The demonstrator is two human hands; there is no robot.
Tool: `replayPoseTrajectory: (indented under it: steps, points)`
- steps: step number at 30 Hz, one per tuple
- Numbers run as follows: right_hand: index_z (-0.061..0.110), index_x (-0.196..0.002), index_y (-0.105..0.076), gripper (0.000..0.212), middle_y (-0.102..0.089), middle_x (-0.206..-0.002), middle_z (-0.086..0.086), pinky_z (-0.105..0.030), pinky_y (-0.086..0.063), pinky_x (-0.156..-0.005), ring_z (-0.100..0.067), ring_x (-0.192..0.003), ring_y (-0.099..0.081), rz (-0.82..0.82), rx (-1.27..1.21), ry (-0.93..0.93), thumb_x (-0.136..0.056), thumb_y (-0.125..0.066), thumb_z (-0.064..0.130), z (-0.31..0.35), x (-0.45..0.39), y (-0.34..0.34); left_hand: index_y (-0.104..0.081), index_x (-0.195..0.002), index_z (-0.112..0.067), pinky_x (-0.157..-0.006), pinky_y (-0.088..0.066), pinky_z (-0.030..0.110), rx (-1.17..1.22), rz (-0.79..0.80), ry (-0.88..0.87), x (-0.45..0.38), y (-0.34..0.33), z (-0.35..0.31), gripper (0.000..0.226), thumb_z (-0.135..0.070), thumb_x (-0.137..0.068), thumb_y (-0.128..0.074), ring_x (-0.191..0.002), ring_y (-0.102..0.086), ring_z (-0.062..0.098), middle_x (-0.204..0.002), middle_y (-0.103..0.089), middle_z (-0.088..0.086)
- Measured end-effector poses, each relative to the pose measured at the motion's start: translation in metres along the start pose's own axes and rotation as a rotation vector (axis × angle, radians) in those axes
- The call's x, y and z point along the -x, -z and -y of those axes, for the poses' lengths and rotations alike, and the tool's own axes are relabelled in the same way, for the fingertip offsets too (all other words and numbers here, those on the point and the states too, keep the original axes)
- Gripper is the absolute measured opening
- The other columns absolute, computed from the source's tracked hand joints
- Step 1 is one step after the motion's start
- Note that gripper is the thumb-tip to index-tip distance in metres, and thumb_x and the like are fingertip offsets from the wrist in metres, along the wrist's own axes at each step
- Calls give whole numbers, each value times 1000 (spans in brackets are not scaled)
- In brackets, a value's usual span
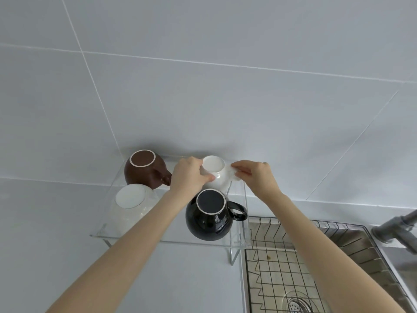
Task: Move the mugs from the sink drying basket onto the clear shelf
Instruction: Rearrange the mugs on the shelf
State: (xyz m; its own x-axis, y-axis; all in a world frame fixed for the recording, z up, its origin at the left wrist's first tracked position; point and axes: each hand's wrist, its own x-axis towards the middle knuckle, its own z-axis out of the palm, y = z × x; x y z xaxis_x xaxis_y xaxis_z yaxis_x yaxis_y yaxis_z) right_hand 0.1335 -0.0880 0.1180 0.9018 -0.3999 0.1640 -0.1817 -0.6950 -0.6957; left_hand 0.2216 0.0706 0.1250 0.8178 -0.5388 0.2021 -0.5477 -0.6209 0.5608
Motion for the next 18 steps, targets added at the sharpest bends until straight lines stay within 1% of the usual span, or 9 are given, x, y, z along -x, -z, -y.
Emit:
replayPoseTrajectory:
  steps: [3,5,7,9,11,13,15,16,18]
  points:
    - [3,-103,-68,25,-72,-102,-17,-11,-41,-81,-27,-96,-67,-64,-50,-22,-80,-60,-2,-2,5,-5,-65,-81,-5,-59,-31,30,-14,-27,4,4,1,1,32,-34,-70,-71,-67,-49,29,-57,-49,5]
    - [3,-103,-68,25,-72,-103,-18,-9,-42,-81,-28,-98,-66,-74,-62,-37,-80,-60,-2,-2,5,-5,-66,-93,-8,-61,-36,32,-16,-24,20,6,0,0,36,-36,-72,-70,-75,-56,32,-67,-59,11]
    - [5,-108,-66,28,-71,-106,-16,-13,-46,-86,-28,-100,-65,-31,-27,-56,-81,-60,-1,0,4,-2,-62,-110,-13,-71,-43,35,8,25,21,9,1,-1,42,-35,-75,-67,-92,-60,34,-89,-69,15]
    - [9,-122,-56,39,-67,-115,-17,-27,-45,-91,-32,-106,-60,80,122,-79,-83,-57,3,10,8,3,-47,-129,-17,-87,-42,34,85,144,10,18,10,1,55,-33,-79,-64,-114,-54,32,-119,-64,14]
    - [9,-134,-40,50,-58,-127,-19,-32,-39,-93,-34,-116,-52,118,235,-79,-87,-54,8,22,18,6,-32,-138,-15,-99,-34,31,130,210,10,33,27,10,68,-33,-81,-63,-128,-43,27,-137,-50,13]
    - [8,-135,-38,49,-53,-133,-17,-27,-35,-96,-31,-121,-49,41,196,-15,-88,-53,10,40,36,5,-33,-138,-13,-100,-33,29,170,122,36,50,51,27,69,-30,-80,-65,-125,-46,26,-136,-51,16]
    - [10,-128,-48,40,-59,-126,-16,-24,-36,-91,-30,-115,-54,-29,109,45,-88,-53,11,63,59,-2,-41,-133,-15,-97,-35,28,225,-13,98,67,75,49,67,-29,-75,-71,-116,-53,23,-131,-55,12]
    - [11,-123,-53,36,-63,-120,-16,-25,-38,-90,-29,-111,-56,-20,61,53,-88,-54,12,75,68,-8,-43,-132,-17,-97,-36,28,230,-42,145,75,87,60,70,-30,-71,-74,-117,-52,22,-131,-55,10]
    - [12,-115,-61,28,-69,-108,-15,-28,-45,-94,-26,-104,-61,68,-27,65,-87,-54,12,97,82,-24,-42,-133,-19,-96,-34,26,209,18,237,88,101,79,82,-31,-62,-80,-124,-47,20,-134,-52,5]
